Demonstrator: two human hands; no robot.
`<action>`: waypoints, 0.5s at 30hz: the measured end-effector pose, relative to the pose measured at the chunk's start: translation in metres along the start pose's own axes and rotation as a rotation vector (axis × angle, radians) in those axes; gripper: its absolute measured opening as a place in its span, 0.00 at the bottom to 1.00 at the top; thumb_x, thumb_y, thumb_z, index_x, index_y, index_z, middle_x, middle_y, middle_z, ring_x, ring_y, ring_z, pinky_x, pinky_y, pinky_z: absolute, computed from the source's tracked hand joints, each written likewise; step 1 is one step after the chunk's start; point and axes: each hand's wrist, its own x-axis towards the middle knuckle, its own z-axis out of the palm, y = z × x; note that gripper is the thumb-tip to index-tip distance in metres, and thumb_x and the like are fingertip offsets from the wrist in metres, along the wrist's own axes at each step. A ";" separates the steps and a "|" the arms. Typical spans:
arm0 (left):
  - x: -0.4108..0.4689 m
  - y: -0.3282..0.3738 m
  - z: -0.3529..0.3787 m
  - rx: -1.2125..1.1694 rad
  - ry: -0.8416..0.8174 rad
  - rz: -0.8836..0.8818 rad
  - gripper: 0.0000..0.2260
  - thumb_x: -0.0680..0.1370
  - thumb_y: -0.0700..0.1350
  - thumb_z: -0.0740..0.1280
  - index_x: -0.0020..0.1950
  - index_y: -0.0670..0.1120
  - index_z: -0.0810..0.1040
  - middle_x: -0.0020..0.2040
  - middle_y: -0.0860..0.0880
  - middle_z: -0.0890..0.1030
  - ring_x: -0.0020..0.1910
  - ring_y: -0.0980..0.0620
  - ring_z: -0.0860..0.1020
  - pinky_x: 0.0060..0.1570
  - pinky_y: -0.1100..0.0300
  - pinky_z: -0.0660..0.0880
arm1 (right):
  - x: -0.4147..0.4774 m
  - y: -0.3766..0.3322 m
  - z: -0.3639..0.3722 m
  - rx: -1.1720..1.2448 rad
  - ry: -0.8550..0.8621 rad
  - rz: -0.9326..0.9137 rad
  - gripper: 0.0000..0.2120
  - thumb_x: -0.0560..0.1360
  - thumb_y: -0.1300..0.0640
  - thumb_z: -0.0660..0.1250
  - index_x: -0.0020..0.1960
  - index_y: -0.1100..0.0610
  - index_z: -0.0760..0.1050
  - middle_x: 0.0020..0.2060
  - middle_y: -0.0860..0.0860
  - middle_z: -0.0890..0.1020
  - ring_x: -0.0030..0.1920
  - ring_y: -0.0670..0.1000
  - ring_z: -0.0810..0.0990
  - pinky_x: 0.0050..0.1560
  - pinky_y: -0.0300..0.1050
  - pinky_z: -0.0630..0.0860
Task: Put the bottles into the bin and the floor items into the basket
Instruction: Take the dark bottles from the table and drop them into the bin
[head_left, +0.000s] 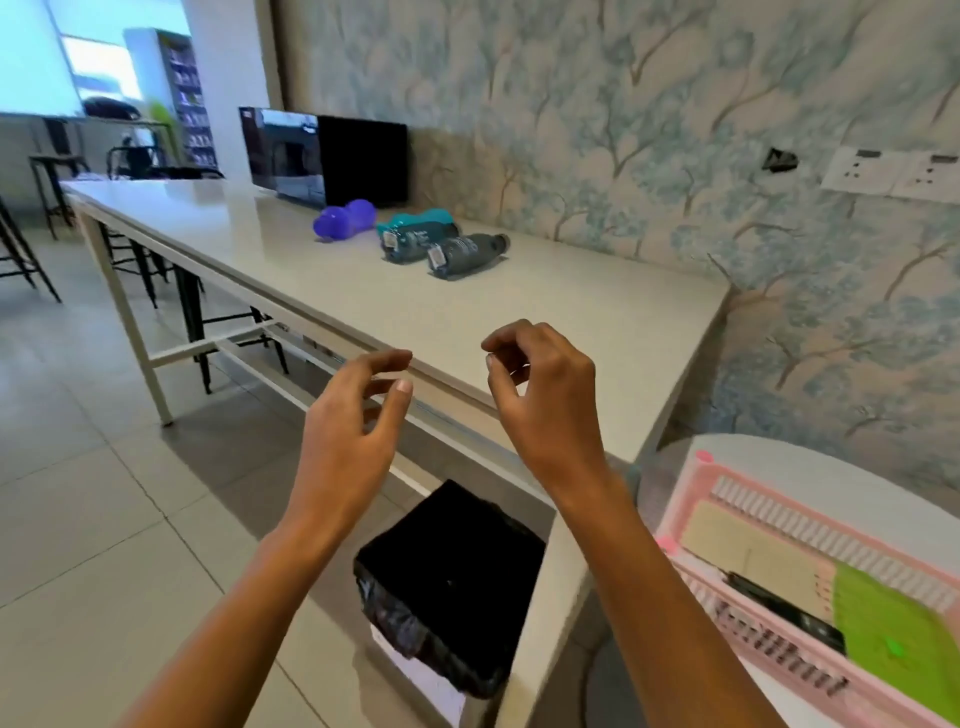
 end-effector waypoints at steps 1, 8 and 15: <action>0.008 -0.008 -0.005 0.009 0.009 -0.001 0.11 0.79 0.47 0.62 0.62 0.51 0.74 0.60 0.53 0.77 0.54 0.64 0.76 0.47 0.77 0.72 | 0.009 -0.002 0.010 0.001 -0.002 -0.011 0.05 0.75 0.61 0.69 0.51 0.56 0.79 0.45 0.50 0.82 0.42 0.44 0.78 0.43 0.25 0.74; 0.091 -0.091 -0.050 0.108 0.045 0.034 0.15 0.79 0.49 0.62 0.65 0.50 0.74 0.59 0.56 0.75 0.52 0.67 0.75 0.44 0.81 0.70 | 0.111 0.011 0.100 -0.101 -0.017 -0.247 0.07 0.74 0.63 0.70 0.51 0.61 0.79 0.48 0.56 0.82 0.44 0.48 0.79 0.47 0.37 0.79; 0.220 -0.175 -0.057 0.154 0.012 0.044 0.14 0.80 0.46 0.62 0.65 0.47 0.75 0.63 0.50 0.77 0.51 0.62 0.75 0.41 0.82 0.69 | 0.218 0.046 0.196 -0.282 0.029 -0.269 0.06 0.75 0.61 0.68 0.51 0.62 0.78 0.48 0.57 0.82 0.46 0.51 0.80 0.47 0.36 0.73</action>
